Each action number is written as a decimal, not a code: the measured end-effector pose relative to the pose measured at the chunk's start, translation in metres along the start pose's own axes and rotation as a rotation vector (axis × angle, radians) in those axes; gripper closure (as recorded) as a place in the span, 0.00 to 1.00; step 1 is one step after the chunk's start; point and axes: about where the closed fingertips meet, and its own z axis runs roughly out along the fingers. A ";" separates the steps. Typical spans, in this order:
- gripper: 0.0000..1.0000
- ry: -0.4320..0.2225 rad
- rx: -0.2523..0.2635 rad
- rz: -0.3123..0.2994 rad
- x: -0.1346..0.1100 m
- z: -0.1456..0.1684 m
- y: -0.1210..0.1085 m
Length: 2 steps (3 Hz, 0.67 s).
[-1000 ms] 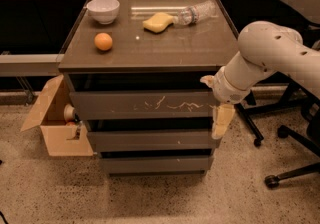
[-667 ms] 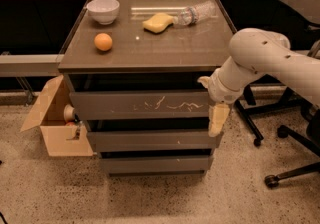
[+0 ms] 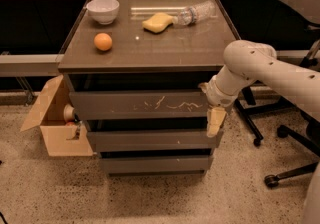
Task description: Open top drawer
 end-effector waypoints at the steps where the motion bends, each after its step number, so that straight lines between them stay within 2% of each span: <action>1: 0.26 -0.007 -0.029 0.006 0.004 0.017 -0.003; 2: 0.49 -0.012 -0.014 0.003 0.002 0.014 -0.002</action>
Offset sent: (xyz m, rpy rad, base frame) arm -0.0273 0.0060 0.0198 0.0135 -0.0545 0.0115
